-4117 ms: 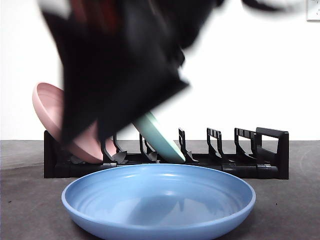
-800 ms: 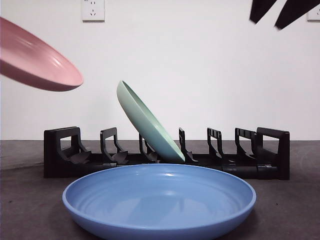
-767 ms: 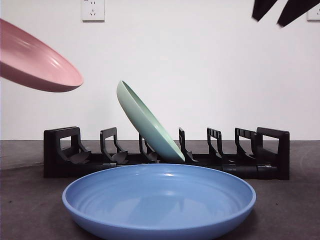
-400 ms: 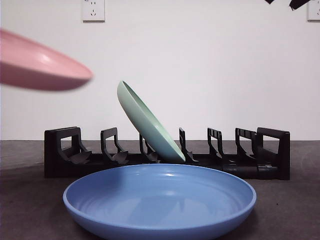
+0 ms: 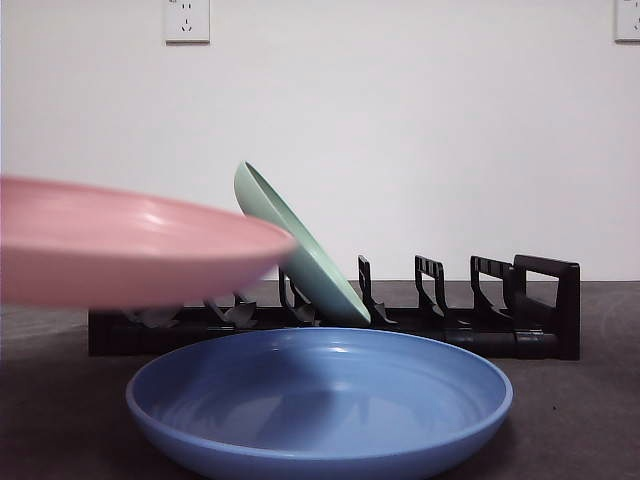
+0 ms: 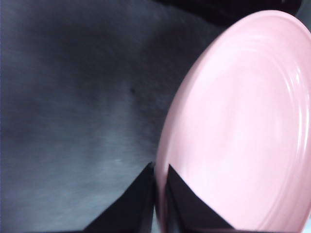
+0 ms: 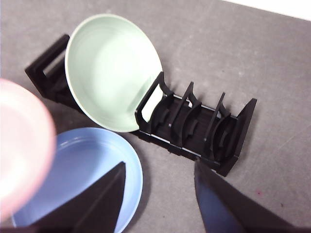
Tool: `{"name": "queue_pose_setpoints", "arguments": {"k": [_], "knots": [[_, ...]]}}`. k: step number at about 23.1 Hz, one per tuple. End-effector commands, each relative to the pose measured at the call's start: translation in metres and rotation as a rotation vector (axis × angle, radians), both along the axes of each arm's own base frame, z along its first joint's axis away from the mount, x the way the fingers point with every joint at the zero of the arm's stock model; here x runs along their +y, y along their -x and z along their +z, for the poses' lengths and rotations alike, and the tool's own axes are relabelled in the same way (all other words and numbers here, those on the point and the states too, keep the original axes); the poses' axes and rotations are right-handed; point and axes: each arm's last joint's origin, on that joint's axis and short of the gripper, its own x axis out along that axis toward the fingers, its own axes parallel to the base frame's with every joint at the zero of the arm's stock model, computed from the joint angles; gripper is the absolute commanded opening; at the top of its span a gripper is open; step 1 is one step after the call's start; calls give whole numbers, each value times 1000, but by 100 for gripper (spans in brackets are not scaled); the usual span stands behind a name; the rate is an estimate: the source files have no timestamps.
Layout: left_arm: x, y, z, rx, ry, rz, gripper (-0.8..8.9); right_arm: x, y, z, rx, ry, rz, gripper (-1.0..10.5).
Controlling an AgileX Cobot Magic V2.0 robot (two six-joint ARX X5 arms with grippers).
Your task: Place the plate
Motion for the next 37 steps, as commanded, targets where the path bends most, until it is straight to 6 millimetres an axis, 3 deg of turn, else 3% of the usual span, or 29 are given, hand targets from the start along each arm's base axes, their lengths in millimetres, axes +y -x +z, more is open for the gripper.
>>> {"name": "queue_pose_setpoints", "arguments": {"k": [1, 11, 16, 21, 27, 31, 37], "knots": [[-15, -8, -4, 2, 63, 31, 11, -2, 4, 6, -22, -27, 24, 225], [-78, -29, -32, 50, 61, -61, 11, -12, 11, 11, -49, -68, 33, 225], [-99, -38, -51, 87, 65, -65, 11, -14, 12, 11, -61, -42, 47, 225], [-106, -45, -64, 124, 32, -59, 11, -14, 12, 11, -71, -23, 61, 225], [-105, -45, -65, 121, 24, -34, 35, -14, 12, 11, -75, -14, 69, 225], [-104, -45, -65, 130, 18, -31, 195, -14, 12, 11, -76, -13, 70, 225], [-102, -43, -66, 146, -16, -49, 289, -13, 12, 11, -69, -18, 74, 225]]}}
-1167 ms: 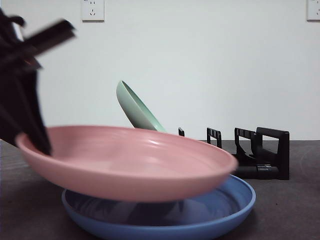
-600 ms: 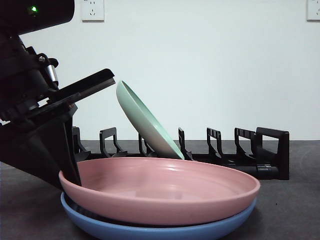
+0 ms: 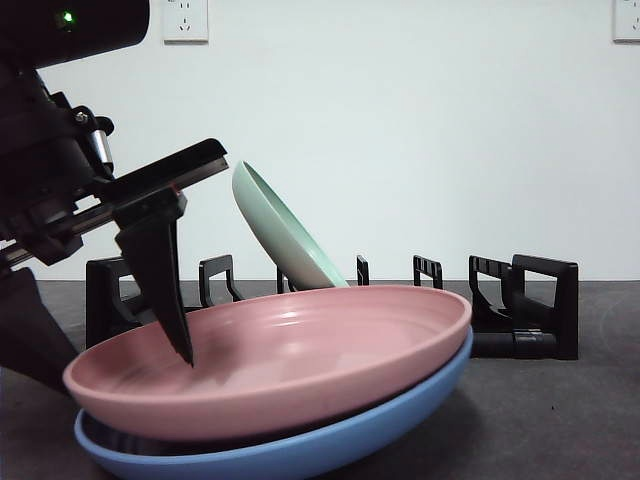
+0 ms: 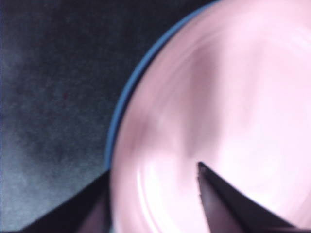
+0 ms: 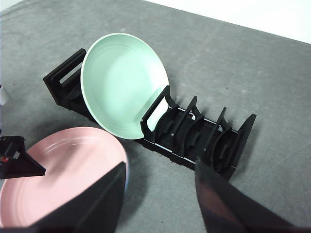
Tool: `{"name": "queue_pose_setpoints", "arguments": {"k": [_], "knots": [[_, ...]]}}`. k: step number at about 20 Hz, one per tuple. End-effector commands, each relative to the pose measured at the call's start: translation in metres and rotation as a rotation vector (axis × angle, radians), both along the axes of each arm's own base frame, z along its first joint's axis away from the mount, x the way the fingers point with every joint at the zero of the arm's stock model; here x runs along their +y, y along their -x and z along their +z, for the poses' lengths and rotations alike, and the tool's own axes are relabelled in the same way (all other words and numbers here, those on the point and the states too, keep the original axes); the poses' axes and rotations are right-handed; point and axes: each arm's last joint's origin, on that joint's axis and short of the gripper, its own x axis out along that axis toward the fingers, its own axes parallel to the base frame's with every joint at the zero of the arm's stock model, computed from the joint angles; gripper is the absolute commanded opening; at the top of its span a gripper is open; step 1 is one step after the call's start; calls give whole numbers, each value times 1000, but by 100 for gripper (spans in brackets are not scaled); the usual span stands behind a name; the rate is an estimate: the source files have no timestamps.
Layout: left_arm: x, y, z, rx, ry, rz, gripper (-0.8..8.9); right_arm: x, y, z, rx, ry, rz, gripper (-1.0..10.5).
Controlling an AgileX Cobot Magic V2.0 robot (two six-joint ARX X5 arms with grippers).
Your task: Place the plate
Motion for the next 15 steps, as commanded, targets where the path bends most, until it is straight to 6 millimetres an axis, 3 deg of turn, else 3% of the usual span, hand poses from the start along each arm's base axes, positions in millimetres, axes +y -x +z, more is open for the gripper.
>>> {"name": "queue_pose_setpoints", "arguments": {"k": [1, 9, 15], "knots": [[-2, 0, 1, 6, -31, -28, 291, 1, 1, 3, -5, -9, 10, 225], [-10, -8, 36, -83, -12, -96, 291, 0, 1, 1, 18, -9, -1, 225], [-3, -8, 53, -102, -200, -127, 292, 0, 2, 1, 32, -27, 3, 225]]}}
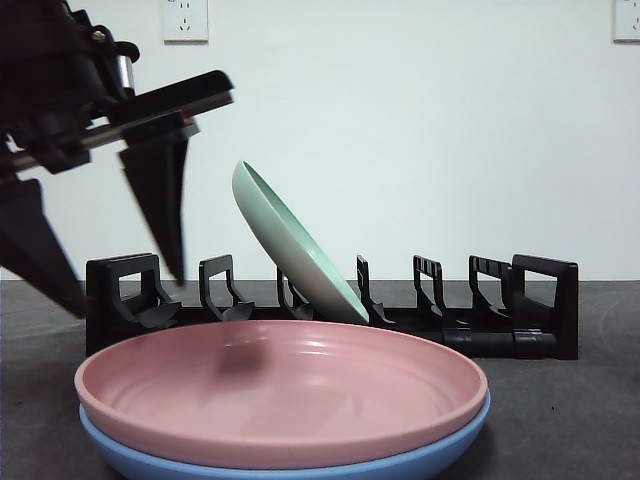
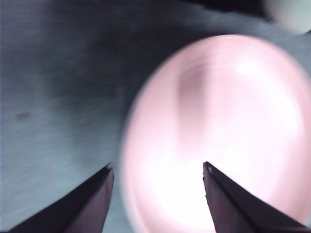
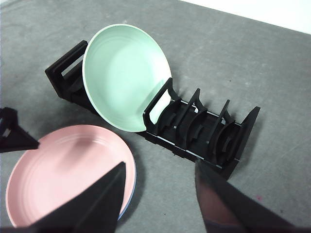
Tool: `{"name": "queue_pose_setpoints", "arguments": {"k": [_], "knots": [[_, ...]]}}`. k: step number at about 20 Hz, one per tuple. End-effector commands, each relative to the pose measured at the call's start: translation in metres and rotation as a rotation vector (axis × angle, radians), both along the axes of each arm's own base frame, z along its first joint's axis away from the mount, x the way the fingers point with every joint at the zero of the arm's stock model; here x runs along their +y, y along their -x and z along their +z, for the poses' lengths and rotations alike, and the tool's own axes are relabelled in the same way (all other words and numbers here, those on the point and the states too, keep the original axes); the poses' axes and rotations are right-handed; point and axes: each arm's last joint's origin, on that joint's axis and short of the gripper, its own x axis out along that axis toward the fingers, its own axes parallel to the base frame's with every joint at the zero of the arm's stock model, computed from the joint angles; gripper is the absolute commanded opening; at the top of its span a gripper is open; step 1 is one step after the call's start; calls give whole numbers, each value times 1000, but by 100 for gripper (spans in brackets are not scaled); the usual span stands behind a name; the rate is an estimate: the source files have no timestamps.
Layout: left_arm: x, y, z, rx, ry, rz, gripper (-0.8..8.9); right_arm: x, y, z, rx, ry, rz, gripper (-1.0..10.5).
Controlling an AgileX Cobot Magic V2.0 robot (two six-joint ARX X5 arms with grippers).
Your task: Place the plate
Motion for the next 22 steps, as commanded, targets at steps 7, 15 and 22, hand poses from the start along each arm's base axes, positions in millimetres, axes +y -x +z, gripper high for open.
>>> {"name": "queue_pose_setpoints", "arguments": {"k": [7, 15, 22], "knots": [[22, 12, 26, -114, -194, -124, 353, 21, -10, -5, 119, -19, 105, 225], [97, 71, 84, -408, -179, -211, 349, 99, -73, -19, 318, 24, 275, 225], [135, 114, 98, -428, -175, -123, 349, 173, -152, -7, 393, 52, 308, 225]]}}
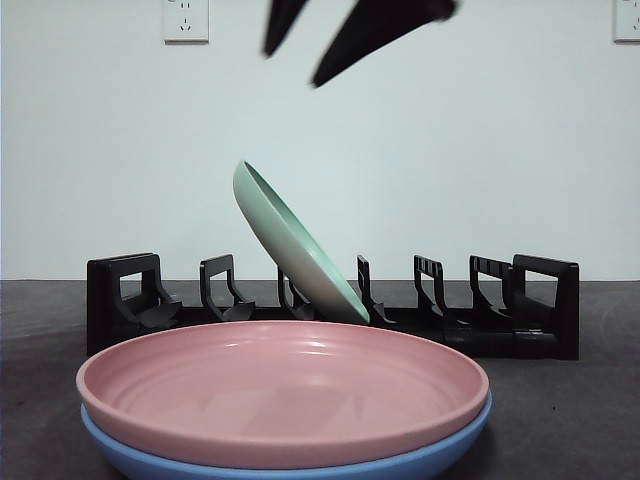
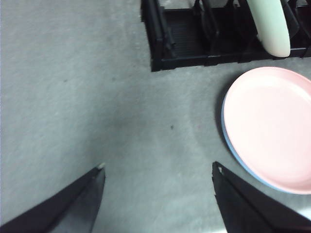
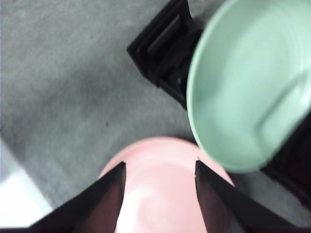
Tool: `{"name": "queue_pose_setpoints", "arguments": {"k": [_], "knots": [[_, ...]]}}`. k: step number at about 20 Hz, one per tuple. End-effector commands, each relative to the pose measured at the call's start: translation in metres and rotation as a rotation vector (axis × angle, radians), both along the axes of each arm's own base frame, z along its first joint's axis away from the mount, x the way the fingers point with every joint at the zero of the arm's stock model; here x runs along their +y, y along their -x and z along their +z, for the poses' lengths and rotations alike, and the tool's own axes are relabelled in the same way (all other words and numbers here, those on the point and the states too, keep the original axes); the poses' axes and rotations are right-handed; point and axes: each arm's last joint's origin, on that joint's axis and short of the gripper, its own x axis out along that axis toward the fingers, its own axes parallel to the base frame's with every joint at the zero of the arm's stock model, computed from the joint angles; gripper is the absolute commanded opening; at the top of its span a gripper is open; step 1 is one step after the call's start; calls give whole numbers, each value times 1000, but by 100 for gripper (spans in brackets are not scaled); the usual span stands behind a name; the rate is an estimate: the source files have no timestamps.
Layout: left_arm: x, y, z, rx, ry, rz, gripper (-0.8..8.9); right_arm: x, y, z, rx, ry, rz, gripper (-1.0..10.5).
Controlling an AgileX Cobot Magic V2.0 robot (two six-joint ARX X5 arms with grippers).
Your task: Place the plate
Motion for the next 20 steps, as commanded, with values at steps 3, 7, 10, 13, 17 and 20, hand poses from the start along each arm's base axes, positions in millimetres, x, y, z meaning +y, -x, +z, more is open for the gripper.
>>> {"name": "queue_pose_setpoints", "arguments": {"k": [3, 7, 10, 13, 17, 20], "knots": [[2, 2, 5, -2, -15, -9, 349, 43, -39, 3, 6, 17, 14, 225], [1, 2, 6, -5, -15, -10, 349, 63, -64, -5, 7, 25, -4, 225], [1, 2, 6, -7, -21, -17, 349, 65, -74, -16, 24, 38, -22, 225], [1, 2, 6, -9, -22, -17, 349, 64, -84, -24, 34, 46, -44, 225], [1, 2, 6, -16, -37, -28, 349, 65, -92, -33, 40, 47, -57, 225], [1, 2, 6, -18, -40, -28, 349, 69, -96, -45, 64, 72, -57, 225]]}}
